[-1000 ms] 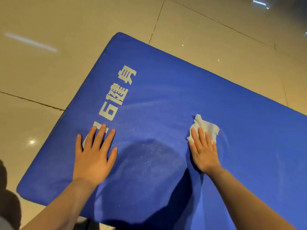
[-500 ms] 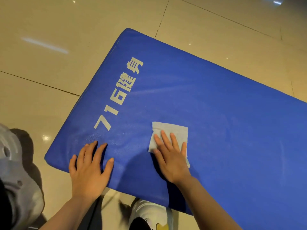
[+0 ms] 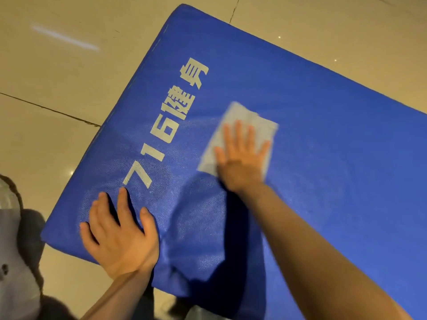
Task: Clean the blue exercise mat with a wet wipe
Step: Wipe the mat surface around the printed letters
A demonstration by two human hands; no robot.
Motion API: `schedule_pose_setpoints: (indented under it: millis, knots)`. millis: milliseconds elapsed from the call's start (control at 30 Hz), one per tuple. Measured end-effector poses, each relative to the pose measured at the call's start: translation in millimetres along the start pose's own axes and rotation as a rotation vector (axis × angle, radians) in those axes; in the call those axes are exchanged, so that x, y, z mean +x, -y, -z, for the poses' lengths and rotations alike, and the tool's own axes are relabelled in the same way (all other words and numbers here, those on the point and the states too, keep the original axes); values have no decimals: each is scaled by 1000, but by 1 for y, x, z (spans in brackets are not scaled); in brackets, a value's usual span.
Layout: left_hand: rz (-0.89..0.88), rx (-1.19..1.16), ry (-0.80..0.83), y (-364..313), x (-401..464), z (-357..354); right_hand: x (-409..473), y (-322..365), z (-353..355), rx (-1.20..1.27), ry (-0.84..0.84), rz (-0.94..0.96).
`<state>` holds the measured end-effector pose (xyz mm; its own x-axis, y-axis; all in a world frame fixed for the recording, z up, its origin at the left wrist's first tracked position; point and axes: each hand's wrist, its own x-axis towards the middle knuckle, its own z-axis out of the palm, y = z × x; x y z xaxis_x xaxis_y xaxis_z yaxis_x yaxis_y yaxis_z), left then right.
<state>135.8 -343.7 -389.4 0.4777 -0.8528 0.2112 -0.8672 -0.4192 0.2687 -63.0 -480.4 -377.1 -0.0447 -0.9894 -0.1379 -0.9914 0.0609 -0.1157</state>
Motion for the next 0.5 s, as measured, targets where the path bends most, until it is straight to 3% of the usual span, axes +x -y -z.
schedule_pose_setpoints:
  millis: [133, 233, 333, 433, 500]
  knots:
    - [14, -9, 10, 1, -1, 1, -21, 87, -19, 96, -96, 363]
    - [24, -43, 51, -1, 0, 5, -23, 61, -18, 120, -103, 391]
    - [30, -60, 80, 0, 1, 7, -27, -13, -6, 43, -102, 72]
    - [31, -81, 98, -2, 2, 10, -67, -117, 15, 51, 75, -314]
    - [40, -91, 114, -4, 3, 12, -109, -176, 29, 72, 83, -507]
